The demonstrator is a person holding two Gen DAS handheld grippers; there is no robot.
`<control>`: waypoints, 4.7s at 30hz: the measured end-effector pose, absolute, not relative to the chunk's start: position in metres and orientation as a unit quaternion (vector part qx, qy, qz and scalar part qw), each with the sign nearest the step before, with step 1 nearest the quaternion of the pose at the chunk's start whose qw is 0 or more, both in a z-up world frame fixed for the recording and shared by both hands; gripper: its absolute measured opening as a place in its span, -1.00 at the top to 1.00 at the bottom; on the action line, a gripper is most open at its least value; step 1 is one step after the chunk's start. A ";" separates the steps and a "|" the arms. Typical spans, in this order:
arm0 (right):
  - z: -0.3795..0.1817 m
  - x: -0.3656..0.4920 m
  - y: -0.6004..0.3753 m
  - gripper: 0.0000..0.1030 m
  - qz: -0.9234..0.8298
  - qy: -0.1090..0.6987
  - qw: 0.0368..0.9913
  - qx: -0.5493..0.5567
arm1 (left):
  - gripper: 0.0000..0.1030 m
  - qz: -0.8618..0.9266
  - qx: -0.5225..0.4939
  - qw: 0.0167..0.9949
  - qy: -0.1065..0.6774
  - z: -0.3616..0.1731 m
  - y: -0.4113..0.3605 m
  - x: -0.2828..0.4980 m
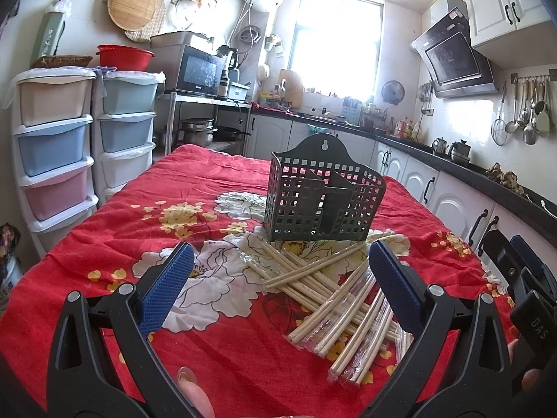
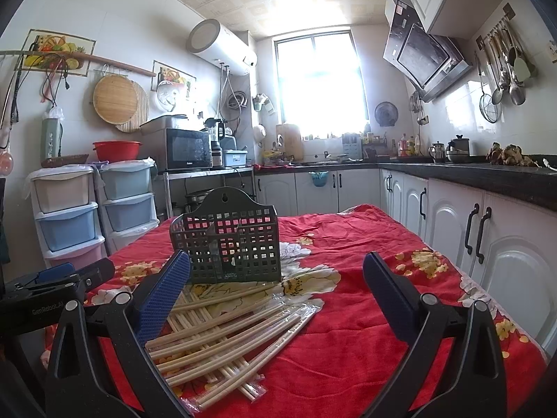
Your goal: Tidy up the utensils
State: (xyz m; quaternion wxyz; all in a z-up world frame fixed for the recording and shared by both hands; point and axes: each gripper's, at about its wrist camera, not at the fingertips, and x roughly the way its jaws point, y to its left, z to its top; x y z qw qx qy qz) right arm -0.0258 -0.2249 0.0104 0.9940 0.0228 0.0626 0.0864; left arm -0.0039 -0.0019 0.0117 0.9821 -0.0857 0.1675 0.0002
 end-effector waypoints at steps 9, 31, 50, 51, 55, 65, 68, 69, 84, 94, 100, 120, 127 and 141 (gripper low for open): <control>0.009 -0.023 -0.226 -0.88 0.086 0.074 0.993 0.024 | -0.80 0.001 -0.091 0.980 0.177 0.005 0.002 -0.002; 0.029 0.002 -0.211 -0.88 0.099 0.089 0.991 0.013 | -0.80 0.035 -0.133 0.968 0.210 0.007 0.029 0.017; 0.042 0.055 -0.200 -0.88 0.101 0.142 0.985 0.007 | -0.80 0.029 -0.162 0.943 0.288 0.001 0.054 0.059; 0.040 0.057 -0.201 -0.88 0.098 0.148 0.984 0.005 | -0.80 0.023 -0.165 0.939 0.300 -0.003 0.053 0.064; 0.030 0.070 -0.208 -0.88 0.081 0.184 0.980 -0.005 | -0.80 -0.012 -0.174 0.925 0.337 -0.017 0.046 0.076; -0.005 0.096 -0.234 -0.88 0.064 0.278 0.958 -0.009 | -0.80 -0.066 -0.204 0.898 0.383 -0.042 0.041 0.090; -0.019 0.104 -0.237 -0.88 0.069 0.316 0.946 -0.005 | -0.73 -0.081 -0.224 0.886 0.397 -0.048 0.042 0.095; -0.023 0.107 -0.237 -0.88 0.074 0.329 0.941 -0.004 | -0.70 -0.086 -0.231 0.883 0.399 -0.050 0.043 0.096; -0.057 0.157 -0.265 0.35 0.078 0.454 0.884 0.081 | 0.08 -0.109 -0.284 0.852 0.426 -0.064 0.046 0.113; -0.059 0.171 -0.252 0.39 0.085 0.467 0.879 0.056 | 0.36 -0.099 -0.294 0.847 0.431 -0.068 0.052 0.121; -0.063 0.173 -0.250 0.55 0.084 0.467 0.879 0.047 | 0.39 -0.098 -0.298 0.846 0.431 -0.068 0.052 0.123; -0.042 0.159 -0.281 0.87 0.114 0.426 0.886 0.141 | 0.83 -0.120 -0.300 0.860 0.396 -0.037 0.046 0.106; -0.007 0.153 -0.280 0.89 0.147 0.388 0.900 0.137 | 0.88 -0.136 -0.242 0.883 0.378 -0.003 0.028 0.109; 0.064 0.148 -0.266 0.91 0.197 0.310 0.923 0.112 | 0.95 -0.164 -0.174 0.910 0.338 0.052 0.007 0.119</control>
